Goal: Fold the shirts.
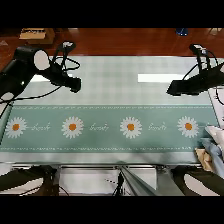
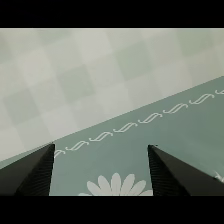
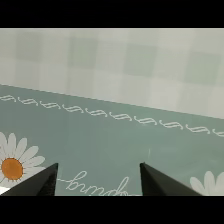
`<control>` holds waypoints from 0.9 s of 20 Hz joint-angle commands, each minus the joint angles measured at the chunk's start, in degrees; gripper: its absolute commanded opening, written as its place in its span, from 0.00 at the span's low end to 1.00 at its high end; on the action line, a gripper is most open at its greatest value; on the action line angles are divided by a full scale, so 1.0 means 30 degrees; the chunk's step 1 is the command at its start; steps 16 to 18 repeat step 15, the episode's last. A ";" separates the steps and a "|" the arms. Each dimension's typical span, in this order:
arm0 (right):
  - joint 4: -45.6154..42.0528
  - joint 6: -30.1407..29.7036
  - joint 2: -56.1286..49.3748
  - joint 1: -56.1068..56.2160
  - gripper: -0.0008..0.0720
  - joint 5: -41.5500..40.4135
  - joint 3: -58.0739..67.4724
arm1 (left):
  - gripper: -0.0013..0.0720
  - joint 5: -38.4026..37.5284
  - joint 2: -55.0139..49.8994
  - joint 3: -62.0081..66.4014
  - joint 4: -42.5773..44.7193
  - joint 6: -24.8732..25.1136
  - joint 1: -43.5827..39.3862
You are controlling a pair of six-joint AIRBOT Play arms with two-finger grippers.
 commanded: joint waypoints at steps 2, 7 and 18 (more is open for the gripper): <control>0.0022 0.0007 -0.0022 0.0051 0.83 0.0007 0.0007 | 0.99 -0.0015 -0.0022 0.0022 0.0036 -0.0015 -0.0029; 0.0022 0.0007 -0.0022 0.0051 0.83 0.0000 0.0007 | 0.99 -0.0022 -0.0073 0.0022 0.0044 -0.0015 -0.0029; 0.0022 0.0007 -0.0022 0.0051 0.83 0.0000 0.0007 | 0.99 -0.0022 -0.0415 0.0015 0.0044 -0.0015 -0.0029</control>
